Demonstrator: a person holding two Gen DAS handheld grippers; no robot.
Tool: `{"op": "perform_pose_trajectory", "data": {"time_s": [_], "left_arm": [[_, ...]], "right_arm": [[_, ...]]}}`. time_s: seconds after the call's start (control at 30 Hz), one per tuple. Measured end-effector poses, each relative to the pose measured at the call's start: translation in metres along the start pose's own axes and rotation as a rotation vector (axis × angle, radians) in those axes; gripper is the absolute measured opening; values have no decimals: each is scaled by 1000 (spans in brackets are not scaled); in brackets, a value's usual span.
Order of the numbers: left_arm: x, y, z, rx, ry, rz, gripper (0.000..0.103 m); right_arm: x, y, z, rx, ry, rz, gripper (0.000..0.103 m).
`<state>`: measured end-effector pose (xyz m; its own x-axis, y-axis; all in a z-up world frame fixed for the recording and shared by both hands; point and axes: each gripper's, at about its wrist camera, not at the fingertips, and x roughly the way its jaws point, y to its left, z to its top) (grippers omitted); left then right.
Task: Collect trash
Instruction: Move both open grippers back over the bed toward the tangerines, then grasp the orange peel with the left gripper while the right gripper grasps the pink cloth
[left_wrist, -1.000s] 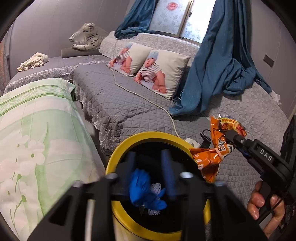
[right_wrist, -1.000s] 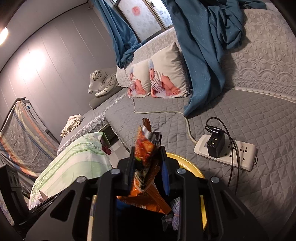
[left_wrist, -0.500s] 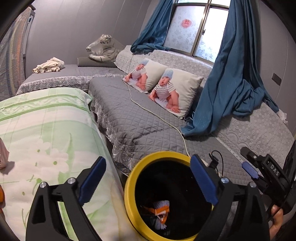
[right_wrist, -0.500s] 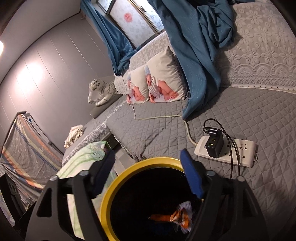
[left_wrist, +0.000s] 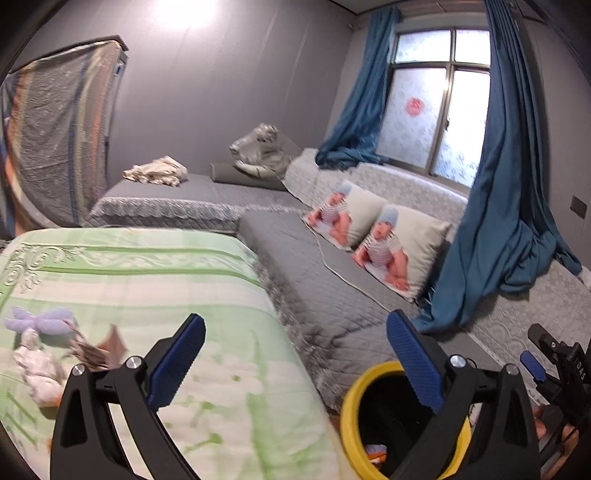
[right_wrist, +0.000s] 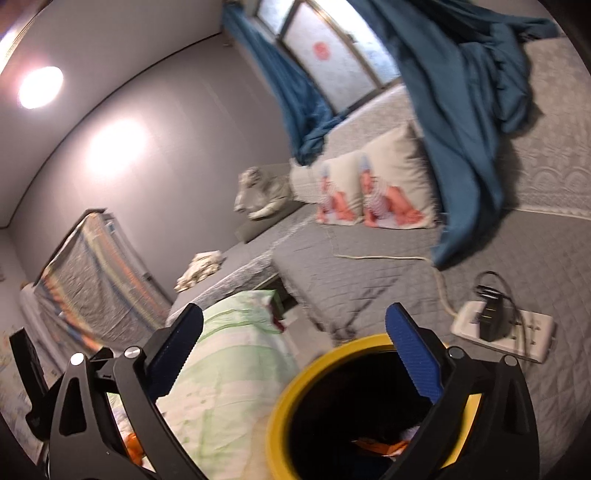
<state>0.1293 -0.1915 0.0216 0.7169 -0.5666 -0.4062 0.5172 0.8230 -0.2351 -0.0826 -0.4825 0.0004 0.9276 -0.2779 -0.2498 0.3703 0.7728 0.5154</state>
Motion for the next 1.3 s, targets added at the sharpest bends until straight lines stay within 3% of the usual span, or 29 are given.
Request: {"op": "perform_pose_trajectory", "data": {"time_s": [0.3, 0.63, 0.73, 0.97, 1.3], "left_arm": [[-72, 85, 7, -23, -120, 196, 95], [-124, 167, -17, -46, -137, 349, 95], [-135, 179, -28, -34, -136, 367, 95], [-151, 198, -54, -49, -121, 375, 95], [-139, 210, -88, -34, -57, 346, 95]], "right_arm": [[23, 91, -8, -126, 49, 168, 95], [69, 191, -48, -274, 169, 327, 95], [85, 217, -64, -303, 229, 373, 95], [110, 257, -93, -369, 293, 384, 95], [161, 291, -138, -457, 445, 440, 94]]}}
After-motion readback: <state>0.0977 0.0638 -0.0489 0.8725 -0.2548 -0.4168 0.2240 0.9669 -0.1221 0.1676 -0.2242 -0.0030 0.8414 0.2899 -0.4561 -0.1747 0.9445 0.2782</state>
